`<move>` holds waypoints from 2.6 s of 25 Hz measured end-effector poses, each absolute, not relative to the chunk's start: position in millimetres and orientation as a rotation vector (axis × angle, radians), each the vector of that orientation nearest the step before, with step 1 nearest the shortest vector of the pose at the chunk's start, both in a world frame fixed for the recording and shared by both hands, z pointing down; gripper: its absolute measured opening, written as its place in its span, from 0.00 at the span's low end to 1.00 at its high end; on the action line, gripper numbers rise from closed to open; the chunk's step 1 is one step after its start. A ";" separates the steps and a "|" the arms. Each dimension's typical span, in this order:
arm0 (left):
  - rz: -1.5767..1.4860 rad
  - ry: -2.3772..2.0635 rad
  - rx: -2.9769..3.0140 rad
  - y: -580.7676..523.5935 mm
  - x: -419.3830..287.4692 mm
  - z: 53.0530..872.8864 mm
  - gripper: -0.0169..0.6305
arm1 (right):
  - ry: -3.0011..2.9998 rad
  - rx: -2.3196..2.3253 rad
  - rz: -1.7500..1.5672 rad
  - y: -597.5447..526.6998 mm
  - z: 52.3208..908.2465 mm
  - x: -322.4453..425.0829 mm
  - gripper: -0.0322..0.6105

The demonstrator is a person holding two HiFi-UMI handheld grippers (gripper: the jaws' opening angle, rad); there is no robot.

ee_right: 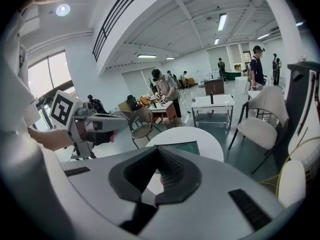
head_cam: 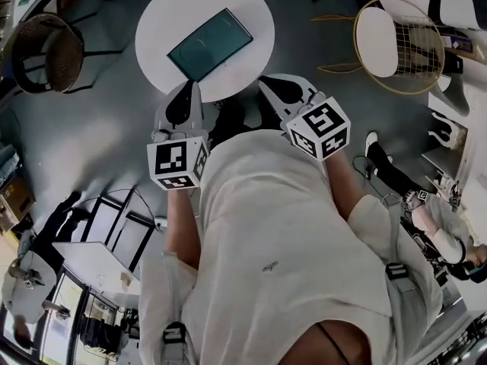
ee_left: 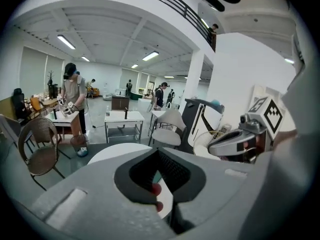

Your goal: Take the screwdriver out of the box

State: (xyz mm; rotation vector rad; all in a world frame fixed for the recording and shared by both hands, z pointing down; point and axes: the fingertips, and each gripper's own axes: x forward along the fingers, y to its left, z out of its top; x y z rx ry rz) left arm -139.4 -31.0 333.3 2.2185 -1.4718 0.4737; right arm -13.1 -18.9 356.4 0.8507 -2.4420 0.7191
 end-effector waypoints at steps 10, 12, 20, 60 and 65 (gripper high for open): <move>0.833 -1.139 2.346 -64.5 -139.4 432.0 0.04 | -2.222 1.057 0.675 -13.6 399.1 -9.6 0.06; 0.891 -1.089 2.348 -67.2 -139.6 448.6 0.04 | -2.199 1.100 0.674 -12.8 404.0 -8.4 0.06; 1.013 -0.962 2.377 -76.3 -123.1 489.9 0.04 | -2.128 1.226 0.657 -14.3 432.2 4.3 0.06; 1.150 -0.802 2.050 -103.7 -115.8 604.3 0.04 | -2.041 0.897 0.736 -49.7 638.7 -78.5 0.24; 1.181 -0.777 2.028 -103.0 -116.0 604.3 0.04 | -2.038 0.877 0.737 -48.8 641.9 -81.5 0.21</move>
